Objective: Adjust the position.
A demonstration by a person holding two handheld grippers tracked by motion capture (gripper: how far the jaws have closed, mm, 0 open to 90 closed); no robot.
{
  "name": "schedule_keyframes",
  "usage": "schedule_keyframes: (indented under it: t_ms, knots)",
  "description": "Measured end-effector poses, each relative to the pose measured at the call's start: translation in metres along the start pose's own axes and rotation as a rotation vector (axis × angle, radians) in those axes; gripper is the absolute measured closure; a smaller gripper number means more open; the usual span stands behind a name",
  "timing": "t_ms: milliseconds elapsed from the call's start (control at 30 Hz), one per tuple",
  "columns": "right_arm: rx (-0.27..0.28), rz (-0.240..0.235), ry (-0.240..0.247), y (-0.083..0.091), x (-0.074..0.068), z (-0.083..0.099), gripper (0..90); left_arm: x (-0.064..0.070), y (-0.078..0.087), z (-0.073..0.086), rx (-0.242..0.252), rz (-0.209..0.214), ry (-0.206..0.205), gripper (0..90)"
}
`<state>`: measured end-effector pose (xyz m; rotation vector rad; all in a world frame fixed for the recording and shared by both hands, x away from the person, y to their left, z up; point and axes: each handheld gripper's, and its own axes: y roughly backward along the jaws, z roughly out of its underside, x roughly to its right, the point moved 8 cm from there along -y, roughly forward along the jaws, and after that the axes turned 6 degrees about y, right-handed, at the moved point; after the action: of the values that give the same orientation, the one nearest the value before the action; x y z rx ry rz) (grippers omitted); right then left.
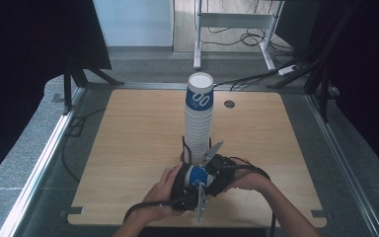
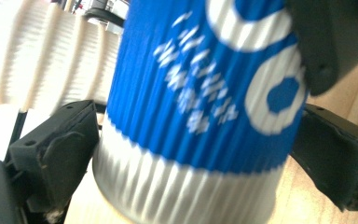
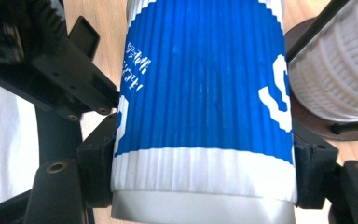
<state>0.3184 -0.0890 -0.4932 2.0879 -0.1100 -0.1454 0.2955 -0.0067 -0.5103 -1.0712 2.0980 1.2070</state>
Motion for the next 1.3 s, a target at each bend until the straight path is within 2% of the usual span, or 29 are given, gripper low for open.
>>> schedule_keyframes:
  t_ms: [33,133,167,200,267,400,533,633,667,733,867,933,1000,1100,1133,1300]
  knots:
    - [0.014,0.011,0.001,0.002,0.000,0.000,27.0,-0.003,0.003,0.000,0.007,0.004,0.020,3.8]
    - [0.064,0.031,-0.006,0.010,0.002,0.000,27.1,-0.010,0.010,-0.001,0.069,0.028,0.109,4.4]
    - [0.080,0.042,-0.011,0.012,0.003,0.000,27.1,-0.012,0.012,0.000,0.082,0.035,0.126,4.7]
    - [0.092,0.051,-0.017,0.014,0.004,0.001,27.1,-0.013,0.014,-0.001,0.108,0.046,0.167,4.6]
    - [0.135,0.072,-0.033,0.017,0.005,0.001,27.1,-0.016,0.018,0.002,0.110,0.056,0.206,4.6]
    - [0.201,0.106,-0.034,0.024,0.004,0.001,27.1,-0.022,0.022,0.005,0.129,0.089,0.289,4.8]
    - [0.272,0.122,-0.041,0.029,0.003,-0.001,27.0,-0.027,0.022,0.012,0.125,0.090,0.341,5.0]
    - [0.364,0.138,-0.052,0.035,0.002,-0.002,27.0,-0.031,0.024,0.015,0.149,0.112,0.418,5.4]
    - [0.383,0.140,-0.058,0.036,0.002,-0.002,27.0,-0.033,0.025,0.015,0.166,0.130,0.462,5.5]
    - [0.443,0.139,-0.074,0.040,0.001,-0.002,27.0,-0.036,0.026,0.016,0.184,0.158,0.520,6.0]
    - [0.533,0.149,-0.098,0.042,-0.001,-0.003,27.0,-0.041,0.027,0.019,0.202,0.197,0.602,6.1]
    - [0.563,0.159,-0.104,0.042,-0.002,-0.003,27.0,-0.043,0.028,0.020,0.215,0.197,0.646,6.2]
    - [0.603,0.161,-0.116,0.041,-0.002,-0.003,27.0,-0.043,0.027,0.023,0.210,0.192,0.659,6.6]
    - [0.660,0.169,-0.129,0.041,-0.003,-0.003,27.0,-0.042,0.027,0.025,0.213,0.212,0.693,6.7]
    - [0.668,0.171,-0.129,0.041,-0.003,-0.003,27.0,-0.042,0.027,0.026,0.219,0.233,0.722,6.7]
    - [0.758,0.188,-0.147,0.040,-0.003,-0.002,27.0,-0.042,0.029,0.026,0.250,0.307,0.802,7.2]
